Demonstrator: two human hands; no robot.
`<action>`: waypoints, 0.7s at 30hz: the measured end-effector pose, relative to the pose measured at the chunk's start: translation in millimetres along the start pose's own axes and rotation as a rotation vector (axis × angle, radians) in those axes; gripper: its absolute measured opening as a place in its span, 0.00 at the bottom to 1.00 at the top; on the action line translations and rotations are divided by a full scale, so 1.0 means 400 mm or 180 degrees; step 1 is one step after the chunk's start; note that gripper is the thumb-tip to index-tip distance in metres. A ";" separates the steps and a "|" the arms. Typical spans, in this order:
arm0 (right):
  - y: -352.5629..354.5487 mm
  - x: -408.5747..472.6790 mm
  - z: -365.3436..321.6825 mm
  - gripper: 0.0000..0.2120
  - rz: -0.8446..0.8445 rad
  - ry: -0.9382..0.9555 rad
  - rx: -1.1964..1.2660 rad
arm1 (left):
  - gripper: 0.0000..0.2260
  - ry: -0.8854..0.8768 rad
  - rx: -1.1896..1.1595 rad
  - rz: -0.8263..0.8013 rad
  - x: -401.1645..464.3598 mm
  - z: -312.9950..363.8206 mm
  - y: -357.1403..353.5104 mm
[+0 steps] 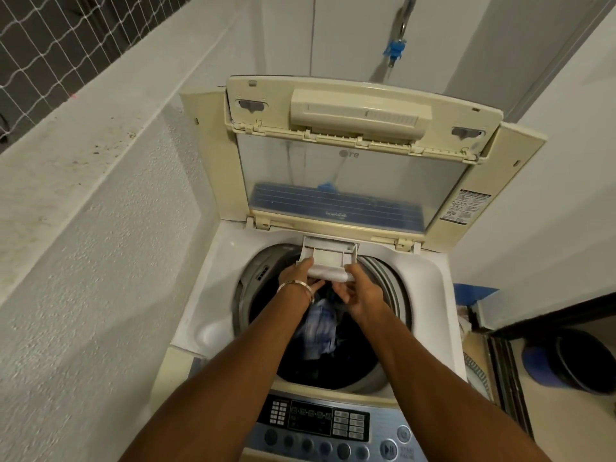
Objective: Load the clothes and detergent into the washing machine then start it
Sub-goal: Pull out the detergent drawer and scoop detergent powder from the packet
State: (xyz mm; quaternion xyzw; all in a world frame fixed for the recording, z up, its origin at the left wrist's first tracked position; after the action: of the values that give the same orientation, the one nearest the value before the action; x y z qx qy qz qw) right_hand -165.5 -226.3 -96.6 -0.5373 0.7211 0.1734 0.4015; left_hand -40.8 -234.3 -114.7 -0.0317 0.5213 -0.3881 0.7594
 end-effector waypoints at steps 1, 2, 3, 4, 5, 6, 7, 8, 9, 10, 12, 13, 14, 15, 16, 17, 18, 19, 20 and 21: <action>0.004 -0.006 0.000 0.08 -0.0039 0.0017 0.0008 | 0.18 0.0013 0.0006 -0.0005 -0.008 0.001 0.007; 0.007 -0.012 -0.001 0.07 -0.0089 0.0030 -0.0005 | 0.16 -0.0002 0.0001 -0.0022 -0.016 0.003 0.014; 0.009 -0.019 -0.003 0.06 -0.0147 0.0041 -0.0038 | 0.14 -0.0011 -0.0009 -0.0051 -0.022 0.005 0.020; 0.010 -0.025 -0.006 0.05 -0.0202 0.0058 -0.0073 | 0.12 -0.0026 -0.0014 -0.0062 -0.031 0.008 0.026; 0.011 -0.031 -0.010 0.04 -0.0251 0.0071 -0.0111 | 0.09 -0.0025 -0.0011 -0.0070 -0.043 0.012 0.030; 0.013 -0.036 -0.013 0.04 -0.0285 0.0090 -0.0155 | 0.06 -0.0031 0.0000 -0.0076 -0.056 0.016 0.036; 0.015 -0.044 -0.015 0.04 -0.0333 0.0107 -0.0200 | 0.05 -0.0054 0.0015 -0.0096 -0.069 0.019 0.042; 0.017 -0.052 -0.017 0.05 -0.0389 0.0127 -0.0246 | 0.05 -0.0089 0.0017 -0.0118 -0.083 0.022 0.046; 0.019 -0.062 -0.018 0.05 -0.0457 0.0150 -0.0292 | 0.05 -0.0120 0.0024 -0.0127 -0.100 0.024 0.050; 0.023 -0.071 -0.019 0.06 -0.0531 0.0179 -0.0343 | 0.05 -0.0157 0.0015 -0.0127 -0.118 0.024 0.053; 0.029 -0.094 -0.022 0.05 -0.0678 0.0274 -0.0401 | 0.07 -0.0288 -0.0035 -0.0091 -0.159 0.020 0.058; 0.031 -0.111 -0.025 0.04 -0.0762 0.0340 -0.0427 | 0.10 -0.0373 -0.0079 -0.0047 -0.183 0.018 0.060; 0.032 -0.125 -0.029 0.03 -0.0824 0.0426 -0.0461 | 0.13 -0.0451 -0.0131 -0.0009 -0.206 0.016 0.063; 0.032 -0.140 -0.032 0.03 -0.0884 0.0502 -0.0478 | 0.15 -0.0526 -0.0155 0.0014 -0.228 0.016 0.065; 0.031 -0.155 -0.037 0.04 -0.0928 0.0566 -0.0515 | 0.17 -0.0602 -0.0182 0.0042 -0.253 0.018 0.067; 0.028 -0.171 -0.041 0.05 -0.0977 0.0611 -0.0557 | 0.18 -0.0677 -0.0200 0.0087 -0.278 0.021 0.071; 0.025 -0.185 -0.046 0.06 -0.1021 0.0653 -0.0648 | 0.19 -0.0755 -0.0229 0.0136 -0.297 0.024 0.076; 0.019 -0.201 -0.050 0.08 -0.1106 0.0703 -0.0732 | 0.20 -0.0842 -0.0239 0.0179 -0.319 0.028 0.081; 0.013 -0.215 -0.054 0.12 -0.1191 0.0741 -0.0802 | 0.21 -0.0940 -0.0257 0.0210 -0.342 0.032 0.086; 0.007 -0.226 -0.057 0.15 -0.1264 0.0741 -0.0833 | 0.21 -0.1033 -0.0273 0.0243 -0.362 0.036 0.091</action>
State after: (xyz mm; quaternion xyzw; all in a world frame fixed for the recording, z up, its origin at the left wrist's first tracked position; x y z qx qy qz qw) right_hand -167.9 -183.3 -13.9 -0.7320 0.6142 0.1201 0.2691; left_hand -31.2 -123.9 -13.6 -0.1065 0.4087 -0.3261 0.8457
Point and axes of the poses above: each hand's wrist, its own x-axis towards the middle knuckle, its own y-axis out of the back of the hand, z = x × y, the point moved 1 cm from there along x, towards the middle knuckle, and after that the axes turned 10 degrees about -x, right-handed, at the moved point
